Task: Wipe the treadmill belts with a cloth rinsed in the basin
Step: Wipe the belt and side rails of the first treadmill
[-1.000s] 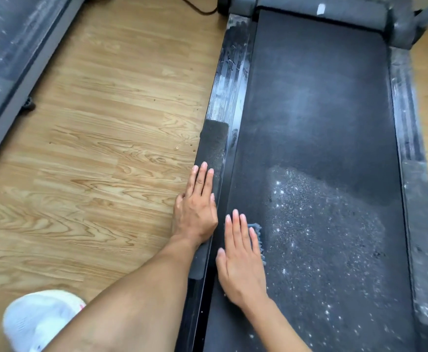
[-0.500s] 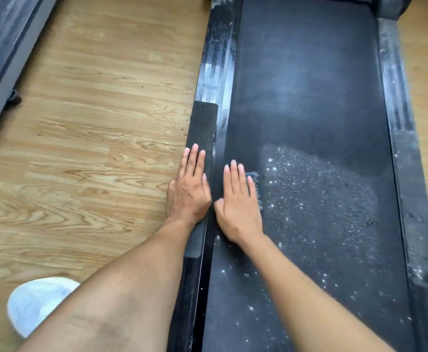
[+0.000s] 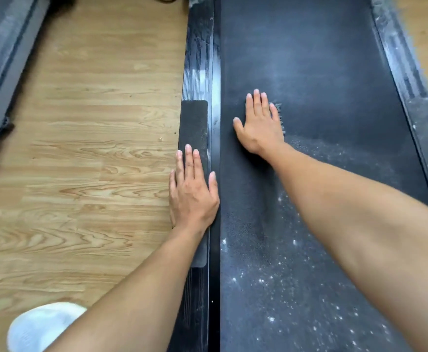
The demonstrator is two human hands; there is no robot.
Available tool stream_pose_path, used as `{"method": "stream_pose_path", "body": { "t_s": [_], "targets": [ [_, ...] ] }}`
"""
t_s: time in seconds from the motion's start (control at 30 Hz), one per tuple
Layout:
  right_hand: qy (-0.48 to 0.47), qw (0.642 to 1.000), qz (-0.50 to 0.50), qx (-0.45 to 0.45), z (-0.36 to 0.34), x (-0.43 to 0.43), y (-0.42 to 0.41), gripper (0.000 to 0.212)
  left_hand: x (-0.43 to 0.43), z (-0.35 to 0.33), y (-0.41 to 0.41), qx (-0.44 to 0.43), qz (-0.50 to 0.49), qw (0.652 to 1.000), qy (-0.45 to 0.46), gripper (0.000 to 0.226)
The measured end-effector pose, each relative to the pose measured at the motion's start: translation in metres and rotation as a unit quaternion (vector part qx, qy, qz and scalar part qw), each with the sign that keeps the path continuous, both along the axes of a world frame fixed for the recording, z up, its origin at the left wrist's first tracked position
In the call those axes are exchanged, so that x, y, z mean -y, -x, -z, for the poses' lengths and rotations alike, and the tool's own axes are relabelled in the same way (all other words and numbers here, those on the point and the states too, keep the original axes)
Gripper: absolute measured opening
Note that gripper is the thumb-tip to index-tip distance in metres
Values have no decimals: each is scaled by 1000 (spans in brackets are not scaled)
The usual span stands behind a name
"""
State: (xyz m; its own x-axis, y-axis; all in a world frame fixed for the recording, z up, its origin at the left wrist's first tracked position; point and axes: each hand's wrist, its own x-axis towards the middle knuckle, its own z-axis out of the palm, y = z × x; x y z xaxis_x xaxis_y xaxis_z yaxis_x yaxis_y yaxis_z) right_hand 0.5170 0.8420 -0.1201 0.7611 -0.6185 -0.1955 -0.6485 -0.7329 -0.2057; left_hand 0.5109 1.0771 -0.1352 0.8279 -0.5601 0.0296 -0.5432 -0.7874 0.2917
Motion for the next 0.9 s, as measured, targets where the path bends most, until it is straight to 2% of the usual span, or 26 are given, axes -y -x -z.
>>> {"method": "stream_pose_path", "body": {
  "t_s": [0.1,0.3,0.37,0.53,0.73,0.83,0.9],
  "targets": [
    [3,1000,4,6,0,-27,28,85,0,-5,1,-9,0,1000,-6,70],
    [-25,1000,-6,-14,-12,-191,211,81,0,-13,4,-27,-8,1000,-11,66],
    [-36,999,-9,-11,-7,-200,229,79,1,-13,2,-24,-10,1000,-16,65],
    [3,999,42,12,-3,-106,116,89,1,-11,4,-18,-7,999,-29,65],
    [-30,998,52,2,-17,38,-36,100,1,-7,3,-11,-6,1000,-27,66],
    [-18,999,20,-17,-22,59,-44,103,0,-7,1,-12,-1,1000,-28,66],
    [-12,1000,9,-1,-21,49,-15,106,0,-9,1,-19,-4,999,-40,67]
  ]
}}
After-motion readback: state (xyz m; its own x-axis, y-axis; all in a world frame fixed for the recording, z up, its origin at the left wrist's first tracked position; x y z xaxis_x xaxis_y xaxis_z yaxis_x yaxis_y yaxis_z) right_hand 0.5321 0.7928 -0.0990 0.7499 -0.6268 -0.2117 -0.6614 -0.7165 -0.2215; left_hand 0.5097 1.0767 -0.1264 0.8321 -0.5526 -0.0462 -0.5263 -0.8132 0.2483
